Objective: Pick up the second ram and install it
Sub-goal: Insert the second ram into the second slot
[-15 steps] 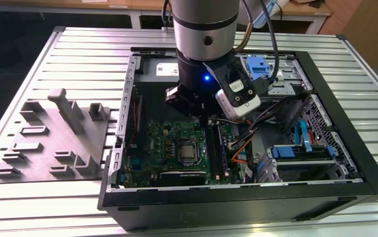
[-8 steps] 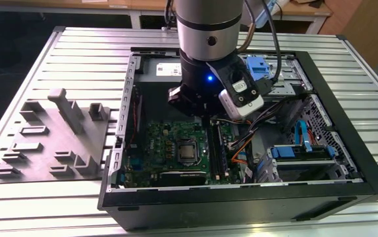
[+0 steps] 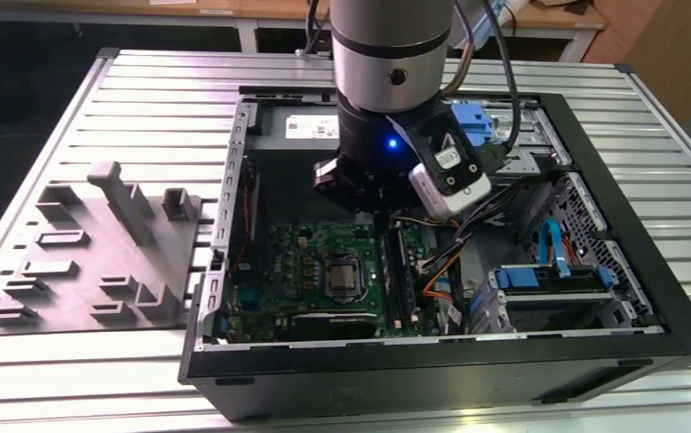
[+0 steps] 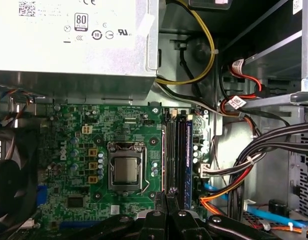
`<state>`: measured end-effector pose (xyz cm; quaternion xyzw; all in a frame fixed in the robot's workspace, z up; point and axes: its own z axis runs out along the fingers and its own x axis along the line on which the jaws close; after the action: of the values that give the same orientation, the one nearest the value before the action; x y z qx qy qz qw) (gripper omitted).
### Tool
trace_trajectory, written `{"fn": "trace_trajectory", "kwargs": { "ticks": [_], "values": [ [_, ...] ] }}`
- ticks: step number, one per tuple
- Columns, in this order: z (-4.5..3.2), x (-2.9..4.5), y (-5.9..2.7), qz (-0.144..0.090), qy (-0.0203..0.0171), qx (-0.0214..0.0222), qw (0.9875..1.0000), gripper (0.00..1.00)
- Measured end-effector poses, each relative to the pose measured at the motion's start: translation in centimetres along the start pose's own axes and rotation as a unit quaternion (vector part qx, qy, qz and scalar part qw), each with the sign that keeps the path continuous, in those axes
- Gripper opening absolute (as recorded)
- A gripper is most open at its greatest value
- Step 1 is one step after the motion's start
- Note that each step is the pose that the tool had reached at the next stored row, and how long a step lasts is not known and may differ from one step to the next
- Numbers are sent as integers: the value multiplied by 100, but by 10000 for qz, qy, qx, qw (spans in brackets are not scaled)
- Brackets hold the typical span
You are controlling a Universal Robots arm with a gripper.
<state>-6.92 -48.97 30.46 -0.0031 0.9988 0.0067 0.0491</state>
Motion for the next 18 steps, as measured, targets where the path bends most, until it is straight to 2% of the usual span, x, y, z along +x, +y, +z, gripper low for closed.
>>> {"fn": "trace_trajectory", "kwargs": {
  "ticks": [2, 8, 18],
  "values": [
    [6, -4, 0, -36, 0, -16, 10000, 11],
    [56, -21, -1, -51, 6, -18, 10000, 11],
    [149, -107, -3, -25, 6, -29, 10000, 11]
  ]
}}
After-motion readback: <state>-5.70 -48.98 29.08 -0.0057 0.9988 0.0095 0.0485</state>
